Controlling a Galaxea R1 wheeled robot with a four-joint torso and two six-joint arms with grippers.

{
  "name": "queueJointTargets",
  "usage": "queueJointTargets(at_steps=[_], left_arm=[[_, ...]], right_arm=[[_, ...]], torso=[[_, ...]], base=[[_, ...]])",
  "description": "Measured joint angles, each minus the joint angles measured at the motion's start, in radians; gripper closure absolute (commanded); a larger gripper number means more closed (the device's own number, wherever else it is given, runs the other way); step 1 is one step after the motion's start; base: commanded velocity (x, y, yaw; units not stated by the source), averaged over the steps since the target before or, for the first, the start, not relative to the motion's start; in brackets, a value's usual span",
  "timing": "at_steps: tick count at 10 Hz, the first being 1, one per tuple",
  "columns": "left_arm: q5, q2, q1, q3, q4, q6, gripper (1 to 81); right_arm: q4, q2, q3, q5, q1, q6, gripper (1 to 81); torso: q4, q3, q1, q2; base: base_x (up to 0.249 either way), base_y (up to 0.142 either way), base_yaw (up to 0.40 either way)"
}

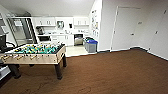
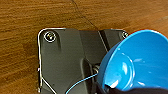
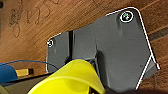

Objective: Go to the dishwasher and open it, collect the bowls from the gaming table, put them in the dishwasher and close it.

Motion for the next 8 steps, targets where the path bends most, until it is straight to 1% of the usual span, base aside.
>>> queueJointTargets(at_steps=[8], left_arm=[[0.000,0.005,0.000,0.000,0.000,0.000,81.1]], right_arm=[[0.000,0.000,-0.001,0.000,0.000,-0.001,81.1]], torso=[[0.000,0.000,0.000,0.000]], base=[[0.143,0.000,0.000]])
